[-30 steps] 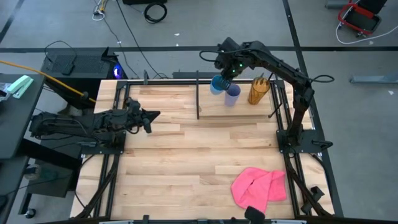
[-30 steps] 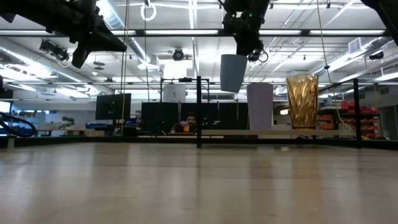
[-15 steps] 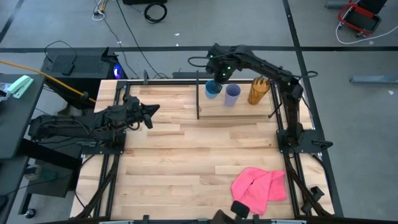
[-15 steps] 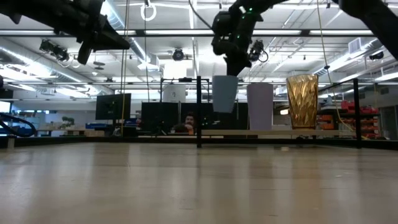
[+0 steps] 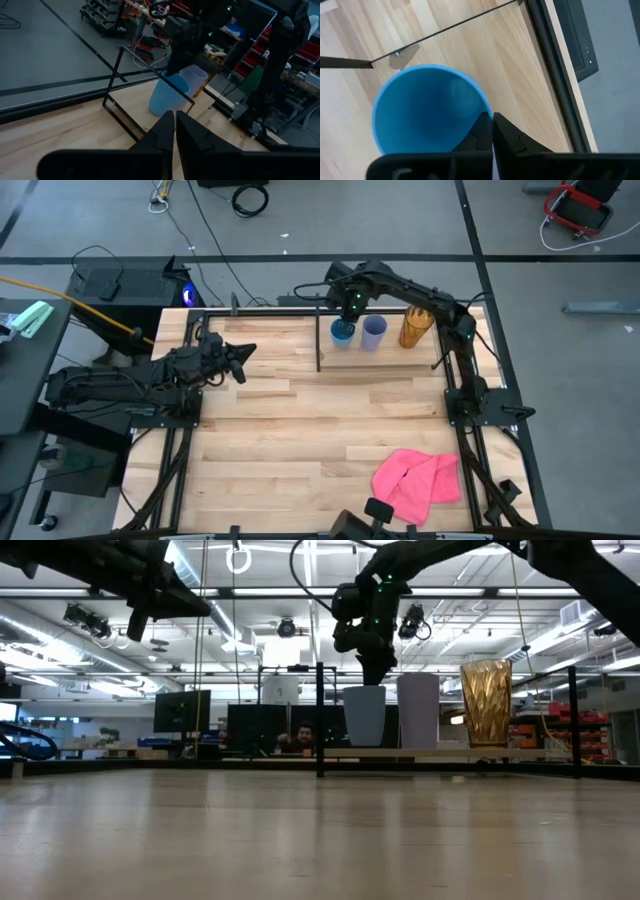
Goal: Stack small to large cups/mugs on shelf
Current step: Put the blue cup on the shelf, then return to Home Position
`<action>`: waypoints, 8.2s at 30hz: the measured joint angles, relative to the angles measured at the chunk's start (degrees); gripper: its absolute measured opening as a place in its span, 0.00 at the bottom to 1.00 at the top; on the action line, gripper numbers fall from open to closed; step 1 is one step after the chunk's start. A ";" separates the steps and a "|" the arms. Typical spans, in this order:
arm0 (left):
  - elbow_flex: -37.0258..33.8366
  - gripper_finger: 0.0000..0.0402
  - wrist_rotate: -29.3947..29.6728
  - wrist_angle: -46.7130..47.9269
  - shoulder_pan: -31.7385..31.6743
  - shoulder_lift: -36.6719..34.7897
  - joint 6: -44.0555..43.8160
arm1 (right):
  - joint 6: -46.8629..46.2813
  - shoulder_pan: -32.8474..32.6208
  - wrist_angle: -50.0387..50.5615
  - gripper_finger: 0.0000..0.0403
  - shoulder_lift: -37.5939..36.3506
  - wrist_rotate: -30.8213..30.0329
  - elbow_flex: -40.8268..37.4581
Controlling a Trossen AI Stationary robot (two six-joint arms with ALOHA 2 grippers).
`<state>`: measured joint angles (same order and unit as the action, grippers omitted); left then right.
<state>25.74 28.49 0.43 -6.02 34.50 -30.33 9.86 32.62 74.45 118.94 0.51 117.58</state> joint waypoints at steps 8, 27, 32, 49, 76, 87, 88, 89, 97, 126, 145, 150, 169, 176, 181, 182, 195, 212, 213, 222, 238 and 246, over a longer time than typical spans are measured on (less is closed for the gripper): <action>0.00 0.04 -0.02 -0.08 0.00 0.00 -0.07 | 0.64 0.77 -0.52 0.00 -0.02 1.32 0.00; 0.00 0.04 -0.04 -0.79 0.02 0.00 -0.20 | -0.82 -1.34 -1.48 0.00 1.28 2.14 0.00; 0.00 0.02 -0.07 -0.78 0.02 0.00 -0.14 | -0.73 -1.33 -1.99 0.00 1.33 1.64 0.00; 0.00 0.02 -0.07 -0.76 0.02 0.00 0.00 | 0.41 -1.15 -1.94 0.11 1.40 1.46 0.00; 0.00 0.05 -0.07 -0.76 0.02 0.00 0.04 | -0.90 -0.24 -1.61 0.12 -0.43 1.01 0.10; 0.00 0.03 -0.04 -0.79 0.04 0.00 0.04 | -5.79 0.75 0.12 0.12 -9.08 0.81 0.13; 0.00 0.03 -0.04 -0.79 0.04 0.00 0.04 | -6.86 0.73 0.11 0.12 -10.54 0.81 0.13; 0.00 0.02 -0.04 -0.79 0.04 0.00 0.04 | -7.85 0.58 0.15 0.12 -12.00 0.81 0.13; 0.00 0.07 -0.04 -0.84 0.04 0.00 -0.10 | -17.25 -1.80 1.23 0.12 -24.93 0.81 0.13; 0.00 0.09 -6.55 -1.37 0.80 0.00 -22.71 | -47.35 -44.45 8.85 0.12 -54.76 -8.86 -3.50; 0.01 0.07 -14.80 -19.42 14.50 0.04 -5.99 | -39.57 -63.51 -73.36 0.12 -56.16 -8.05 -52.32; 0.02 0.09 -14.17 -20.93 19.41 0.04 -0.39 | -41.17 -63.51 -83.96 0.12 -55.24 -7.10 -60.66; 0.00 0.08 -9.27 -20.61 16.84 -0.44 7.50 | -45.26 -52.05 -116.45 0.12 -61.24 6.47 -83.49; 0.00 0.08 -11.41 -17.20 12.30 -8.78 10.47 | -44.16 -43.22 -108.68 0.12 -72.81 12.95 -84.39; 0.00 0.06 -11.41 -11.35 11.80 -16.12 10.64 | -42.39 -40.08 -96.78 0.12 -84.78 12.22 -84.39; 0.01 0.06 -11.41 -10.32 11.80 -17.16 10.64 | -42.00 -39.98 -95.70 0.12 -86.80 11.78 -84.39; 0.00 0.09 -10.29 -5.75 11.80 -25.68 13.39 | -39.96 -39.75 -82.36 0.12 -102.23 7.40 -84.39; 0.04 0.08 -10.26 4.34 11.82 -33.03 9.98 | -39.62 -39.75 -72.63 0.12 -114.17 3.45 -84.39; 0.03 0.08 -10.24 5.00 11.82 -33.16 9.74 | -39.62 -39.75 -72.27 0.12 -114.67 3.37 -84.39; 0.02 0.07 -10.24 12.93 11.82 -33.16 4.99 | -40.87 -39.75 -64.67 0.12 -117.37 -0.14 -84.39; 0.00 0.09 -10.23 26.57 11.82 -33.05 -0.26 | -43.23 -39.75 -65.91 0.12 -117.17 -0.07 -98.49; -0.02 0.07 -10.03 33.04 11.82 -33.03 -3.12 | -43.93 -39.75 -69.20 0.12 -117.16 -0.07 -103.41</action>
<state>25.71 18.46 33.47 5.80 1.48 -33.45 -34.07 -7.14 5.25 1.78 0.45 14.17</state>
